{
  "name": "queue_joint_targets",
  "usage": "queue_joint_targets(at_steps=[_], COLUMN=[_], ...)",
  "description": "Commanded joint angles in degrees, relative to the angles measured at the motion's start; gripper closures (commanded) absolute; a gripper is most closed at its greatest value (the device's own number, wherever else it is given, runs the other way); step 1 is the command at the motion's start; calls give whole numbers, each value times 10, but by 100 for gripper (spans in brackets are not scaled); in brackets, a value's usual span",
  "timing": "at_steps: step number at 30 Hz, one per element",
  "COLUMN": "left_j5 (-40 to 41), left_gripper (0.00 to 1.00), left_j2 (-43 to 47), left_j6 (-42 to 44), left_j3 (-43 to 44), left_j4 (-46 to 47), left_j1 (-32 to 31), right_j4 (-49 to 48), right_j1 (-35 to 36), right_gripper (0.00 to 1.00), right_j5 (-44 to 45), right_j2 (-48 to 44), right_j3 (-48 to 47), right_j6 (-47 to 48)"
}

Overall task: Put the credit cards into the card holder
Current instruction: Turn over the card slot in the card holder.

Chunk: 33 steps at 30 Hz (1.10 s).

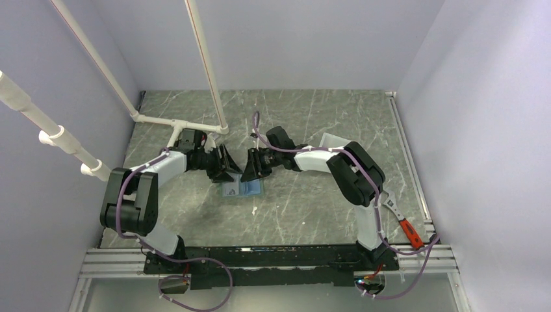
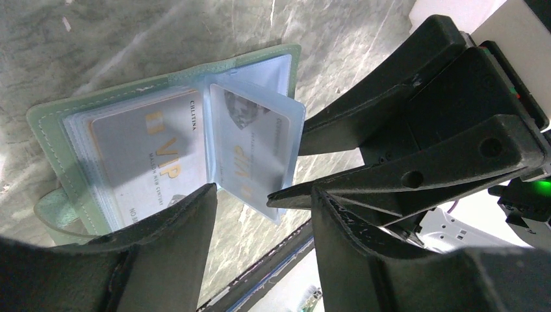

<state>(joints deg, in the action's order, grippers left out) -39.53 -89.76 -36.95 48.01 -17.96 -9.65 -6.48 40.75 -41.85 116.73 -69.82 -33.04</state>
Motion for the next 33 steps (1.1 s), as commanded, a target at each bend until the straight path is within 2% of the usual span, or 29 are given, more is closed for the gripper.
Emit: queue_joint_targets(at_steps=[1, 8, 15, 23, 27, 33], left_j5=[-13, -16, -11, 31, 29, 19], left_gripper=[40, 38, 33, 35, 35, 35], left_j2=[-5, -16, -46, -9, 9, -2], left_j6=[17, 23, 28, 17, 13, 20], left_j3=[14, 26, 35, 25, 8, 9], left_j4=[12, 13, 12, -1, 5, 3], left_j1=[1, -2, -6, 1, 4, 4], right_j4=[-25, -24, -16, -5, -3, -9], right_j1=[4, 6, 11, 16, 17, 17], right_gripper=[62, 64, 62, 58, 57, 59], right_j5=[-4, -8, -5, 2, 9, 4], right_j2=[-10, -6, -4, -28, -53, -38], right_j3=[-3, -5, -11, -5, 8, 5], right_j6=[2, 3, 9, 20, 25, 22])
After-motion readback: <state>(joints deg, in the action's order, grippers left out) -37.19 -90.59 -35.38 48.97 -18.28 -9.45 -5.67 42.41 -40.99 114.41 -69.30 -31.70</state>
